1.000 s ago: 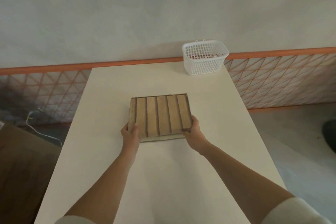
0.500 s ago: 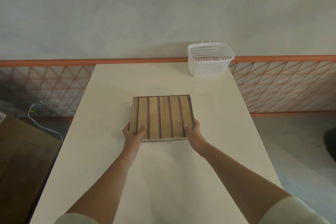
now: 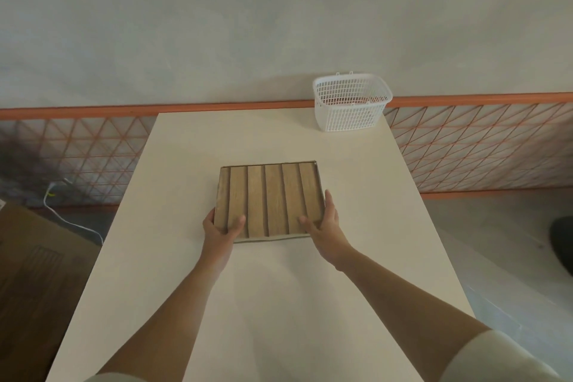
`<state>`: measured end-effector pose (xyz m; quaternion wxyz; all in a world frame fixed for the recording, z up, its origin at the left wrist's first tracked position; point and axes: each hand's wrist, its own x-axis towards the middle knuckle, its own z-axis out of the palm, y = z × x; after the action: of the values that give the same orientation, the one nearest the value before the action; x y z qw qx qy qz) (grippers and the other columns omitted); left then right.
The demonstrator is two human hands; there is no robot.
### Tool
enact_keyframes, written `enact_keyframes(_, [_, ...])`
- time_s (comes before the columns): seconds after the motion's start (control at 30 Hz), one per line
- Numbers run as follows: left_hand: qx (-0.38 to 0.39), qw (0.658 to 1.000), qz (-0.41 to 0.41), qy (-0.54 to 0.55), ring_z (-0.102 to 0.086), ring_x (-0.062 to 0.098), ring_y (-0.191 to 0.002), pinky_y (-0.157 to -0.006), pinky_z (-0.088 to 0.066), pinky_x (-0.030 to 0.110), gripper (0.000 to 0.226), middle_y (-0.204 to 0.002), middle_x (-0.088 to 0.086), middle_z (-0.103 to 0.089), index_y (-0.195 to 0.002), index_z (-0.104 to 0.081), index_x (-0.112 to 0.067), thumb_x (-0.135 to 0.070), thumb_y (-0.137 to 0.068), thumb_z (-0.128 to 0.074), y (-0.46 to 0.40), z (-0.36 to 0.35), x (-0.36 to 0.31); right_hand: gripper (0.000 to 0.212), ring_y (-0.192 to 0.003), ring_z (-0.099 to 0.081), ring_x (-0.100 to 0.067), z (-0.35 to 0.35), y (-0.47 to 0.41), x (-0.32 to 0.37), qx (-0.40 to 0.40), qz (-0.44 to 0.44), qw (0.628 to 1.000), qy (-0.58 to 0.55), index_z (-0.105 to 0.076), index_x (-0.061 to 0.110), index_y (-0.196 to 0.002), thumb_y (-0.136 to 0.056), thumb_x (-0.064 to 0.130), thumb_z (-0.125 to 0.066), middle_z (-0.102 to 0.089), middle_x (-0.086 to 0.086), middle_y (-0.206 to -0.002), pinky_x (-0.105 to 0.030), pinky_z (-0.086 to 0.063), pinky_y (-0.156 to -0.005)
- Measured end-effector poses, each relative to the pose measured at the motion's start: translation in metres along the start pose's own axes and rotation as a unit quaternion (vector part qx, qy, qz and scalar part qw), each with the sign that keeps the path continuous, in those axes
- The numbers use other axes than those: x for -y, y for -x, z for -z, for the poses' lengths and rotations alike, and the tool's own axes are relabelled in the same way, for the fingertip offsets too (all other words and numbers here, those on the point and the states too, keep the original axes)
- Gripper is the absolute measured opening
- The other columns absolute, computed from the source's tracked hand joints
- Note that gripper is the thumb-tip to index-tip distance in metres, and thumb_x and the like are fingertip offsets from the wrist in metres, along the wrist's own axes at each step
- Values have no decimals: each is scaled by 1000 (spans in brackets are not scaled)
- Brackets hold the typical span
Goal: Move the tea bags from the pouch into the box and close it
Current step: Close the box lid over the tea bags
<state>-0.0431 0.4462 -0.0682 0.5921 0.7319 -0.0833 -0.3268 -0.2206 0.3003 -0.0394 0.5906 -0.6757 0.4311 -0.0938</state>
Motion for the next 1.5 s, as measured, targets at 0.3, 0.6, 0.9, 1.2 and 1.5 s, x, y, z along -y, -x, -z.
enact_keyframes(0.3, [50, 990, -42, -127, -53, 22, -129, -110, -38, 33, 90, -147, 5, -50, -158, -19, -15, -22, -88, -75, 1, 18, -6, 74, -139, -30, -24, -19, 8, 3, -67, -18, 997, 37, 6, 24, -154, -100, 28, -45, -15, 0, -157, -41, -28, -114])
enact_keyframes(0.6, [69, 984, -49, -155, -60, 24, -120, -105, -45, 37, 80, -134, 6, -61, -154, -29, -12, -18, -88, -75, -7, 25, -10, 73, -137, -23, -31, -23, 1, 16, -93, -38, 982, 159, 1, 15, -154, -100, 32, -46, -16, -8, -153, -45, -28, -112])
enact_keyframes(0.9, [58, 984, -49, -164, -55, 28, -129, -110, -43, 48, 88, -144, 6, -54, -156, -24, -16, -30, -87, -76, -17, 27, -7, 76, -132, -35, -28, -20, -3, 18, -91, -39, 983, 155, -2, 18, -154, -98, 34, -50, -27, -7, -148, -44, -38, -108])
enact_keyframes(1.2, [74, 984, -39, -155, -55, 26, -128, -111, -41, 42, 83, -144, 7, -54, -156, -23, -14, -22, -90, -73, -21, 27, -4, 74, -133, -31, -26, -22, 0, 21, -87, -47, 985, 141, -1, 24, -153, -97, 36, -48, -27, -5, -147, -48, -36, -109])
enact_keyframes(1.5, [81, 981, -20, -173, -37, 28, -144, -117, -33, 49, 117, -161, 10, -30, -160, -9, -15, -50, -74, -81, -29, 32, -13, 80, -137, -24, -29, -17, -3, 32, -79, -76, 979, 170, -1, 20, -153, -94, 37, -52, -23, -5, -151, -47, -45, -95])
